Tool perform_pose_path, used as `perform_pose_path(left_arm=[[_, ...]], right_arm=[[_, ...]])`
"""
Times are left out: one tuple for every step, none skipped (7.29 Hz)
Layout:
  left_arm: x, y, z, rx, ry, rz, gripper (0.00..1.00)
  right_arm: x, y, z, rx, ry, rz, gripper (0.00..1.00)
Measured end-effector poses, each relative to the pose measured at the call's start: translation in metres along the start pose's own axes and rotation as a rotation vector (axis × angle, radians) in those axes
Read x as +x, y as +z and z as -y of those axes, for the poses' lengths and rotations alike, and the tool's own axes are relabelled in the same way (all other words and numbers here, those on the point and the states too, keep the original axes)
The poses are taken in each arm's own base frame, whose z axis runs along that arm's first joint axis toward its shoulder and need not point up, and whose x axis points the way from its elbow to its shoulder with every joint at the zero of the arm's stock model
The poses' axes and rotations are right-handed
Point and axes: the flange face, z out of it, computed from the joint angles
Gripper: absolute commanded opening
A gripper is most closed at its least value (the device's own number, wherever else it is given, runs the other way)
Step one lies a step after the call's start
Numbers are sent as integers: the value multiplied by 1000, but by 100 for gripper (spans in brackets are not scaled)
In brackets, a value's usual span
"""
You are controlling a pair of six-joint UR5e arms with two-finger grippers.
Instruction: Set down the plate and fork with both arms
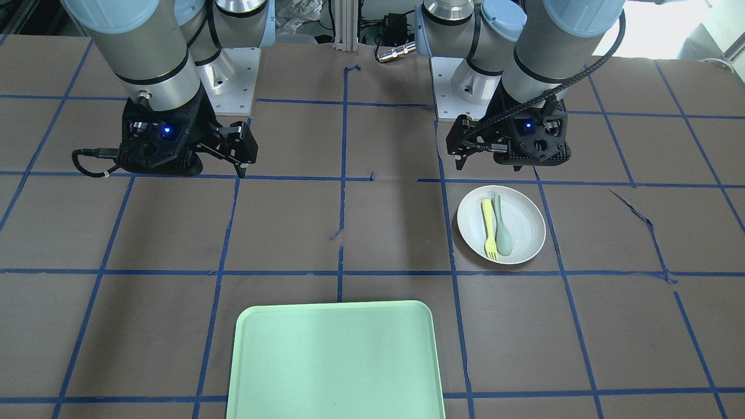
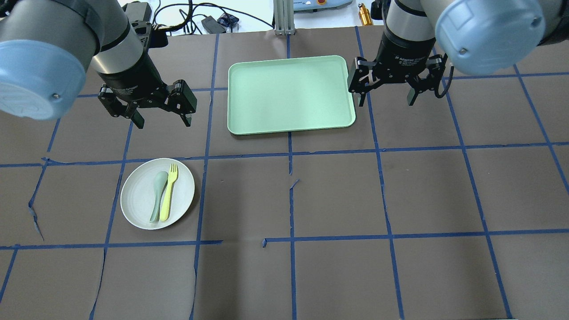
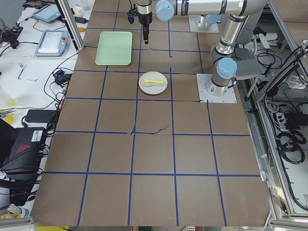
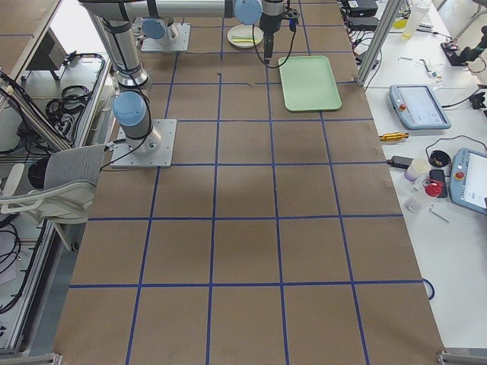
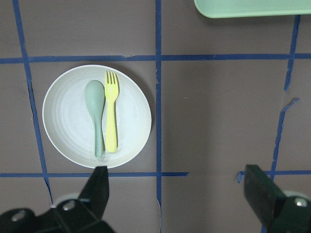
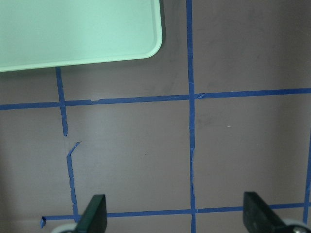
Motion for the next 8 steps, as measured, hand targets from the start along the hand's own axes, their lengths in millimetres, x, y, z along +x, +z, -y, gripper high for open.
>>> perform_pose_path(left_arm=[[-9, 1, 6, 18, -14, 2, 100], [-27, 3, 15, 35, -50, 1, 100], [-61, 7, 24, 39, -105, -4, 100], [-103, 18, 30, 23, -162, -11, 100], [-139, 36, 32, -1, -206, -18, 100], [-168, 58, 31, -27, -221, -26, 100], [-192, 85, 26, -54, -194, -38, 100], [-212, 117, 19, -63, -132, -49, 100]], right_arm=[[0, 1, 0, 0, -1, 0, 100], [-1, 1, 0, 1, -1, 0, 100], [-1, 1, 0, 2, -4, 0, 100], [-1, 1, 2, 6, -10, -1, 100], [-1, 2, 4, 9, -14, -3, 100], [-1, 4, 6, 11, -16, -7, 100], [-1, 5, 7, 13, -16, -10, 100], [-1, 6, 7, 13, -17, -12, 100]])
